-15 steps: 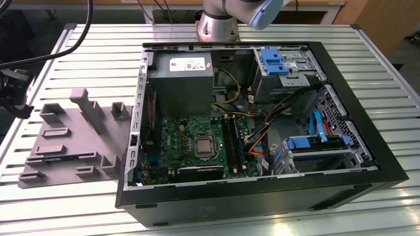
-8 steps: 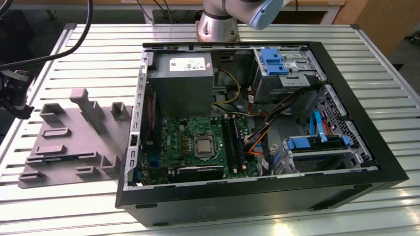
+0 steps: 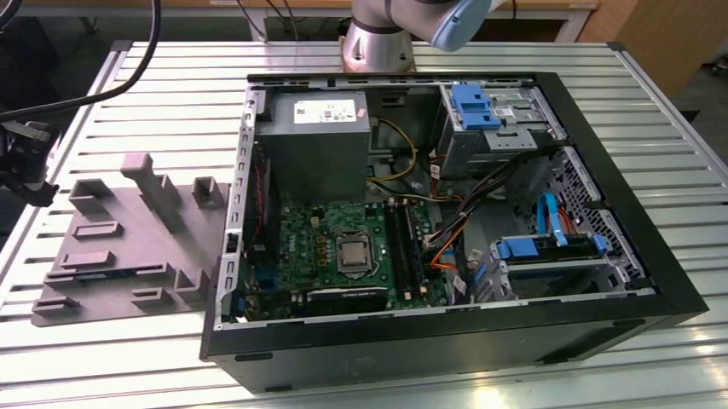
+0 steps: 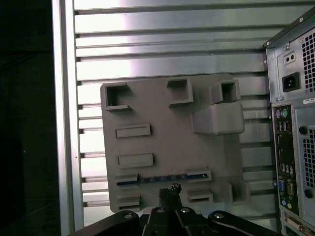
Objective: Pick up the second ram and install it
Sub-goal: 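Pick up the second ram and move it above second insertion slot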
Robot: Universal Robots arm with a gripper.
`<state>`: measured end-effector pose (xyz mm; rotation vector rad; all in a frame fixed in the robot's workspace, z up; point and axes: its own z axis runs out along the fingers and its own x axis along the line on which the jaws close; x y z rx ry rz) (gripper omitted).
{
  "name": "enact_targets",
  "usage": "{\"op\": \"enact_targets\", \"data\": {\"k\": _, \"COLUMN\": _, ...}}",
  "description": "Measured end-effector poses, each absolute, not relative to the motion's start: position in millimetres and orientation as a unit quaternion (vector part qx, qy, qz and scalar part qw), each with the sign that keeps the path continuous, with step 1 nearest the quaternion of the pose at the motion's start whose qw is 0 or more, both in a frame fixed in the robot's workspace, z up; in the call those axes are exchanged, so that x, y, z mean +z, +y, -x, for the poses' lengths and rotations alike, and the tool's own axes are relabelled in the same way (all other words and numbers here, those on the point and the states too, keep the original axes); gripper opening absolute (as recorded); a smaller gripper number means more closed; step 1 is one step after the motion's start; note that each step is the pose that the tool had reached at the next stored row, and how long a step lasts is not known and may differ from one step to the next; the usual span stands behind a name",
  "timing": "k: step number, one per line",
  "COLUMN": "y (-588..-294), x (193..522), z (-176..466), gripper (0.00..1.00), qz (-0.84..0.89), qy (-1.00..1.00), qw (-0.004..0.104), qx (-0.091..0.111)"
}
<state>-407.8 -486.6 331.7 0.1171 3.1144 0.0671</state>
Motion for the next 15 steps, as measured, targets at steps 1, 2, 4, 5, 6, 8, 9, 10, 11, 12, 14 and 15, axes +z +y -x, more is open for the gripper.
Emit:
{"op": "enact_targets", "data": {"k": 1, "y": -486.6, "x": 331.7, "z": 407.8, "gripper": 0.11, "qz": -0.036, "qy": 0.999, "qw": 0.012, "qx": 0.022}}
{"op": "enact_targets", "data": {"k": 2, "y": -486.6, "x": 331.7, "z": 407.8, "gripper": 0.11, "qz": -0.034, "qy": 0.999, "qw": 0.012, "qx": 0.022}}
{"op": "enact_targets", "data": {"k": 4, "y": -486.6, "x": 331.7, "z": 407.8, "gripper": 0.11, "qz": -0.027, "qy": 0.999, "qw": 0.012, "qx": 0.022}}
{"op": "enact_targets", "data": {"k": 5, "y": -486.5, "x": 331.7, "z": 407.9, "gripper": 0.11, "qz": -0.023, "qy": 0.999, "qw": 0.012, "qx": 0.022}}
{"op": "enact_targets", "data": {"k": 6, "y": -486.6, "x": 331.7, "z": 407.8, "gripper": 0.11, "qz": -0.019, "qy": 1.000, "qw": 0.012, "qx": 0.022}}
{"op": "enact_targets", "data": {"k": 8, "y": -486.6, "x": 331.7, "z": 407.8, "gripper": 0.11, "qz": -0.012, "qy": 1.000, "qw": 0.012, "qx": 0.022}}
{"op": "enact_targets", "data": {"k": 9, "y": -486.6, "x": 331.7, "z": 407.8, "gripper": 0.11, "qz": -0.009, "qy": 1.000, "qw": 0.011, "qx": 0.022}}
{"op": "enact_targets", "data": {"k": 10, "y": -486.6, "x": 331.7, "z": 407.8, "gripper": 0.11, "qz": -0.005, "qy": 1.000, "qw": 0.011, "qx": 0.022}}
{"op": "enact_targets", "data": {"k": 11, "y": -486.6, "x": 331.6, "z": 407.8, "gripper": 0.11, "qz": -0.001, "qy": 1.000, "qw": 0.011, "qx": 0.022}}
{"op": "enact_targets", "data": {"k": 12, "y": -486.6, "x": 331.6, "z": 407.8, "gripper": 0.11, "qz": 0.004, "qy": 1.000, "qw": 0.011, "qx": 0.022}}
{"op": "enact_targets", "data": {"k": 14, "y": -486.6, "x": 331.7, "z": 407.8, "gripper": 0.11, "qz": 0.015, "qy": 1.000, "qw": 0.011, "qx": 0.022}}
{"op": "enact_targets", "data": {"k": 15, "y": -486.6, "x": 331.7, "z": 407.8, "gripper": 0.11, "qz": 0.021, "qy": 0.999, "qw": 0.011, "qx": 0.022}}
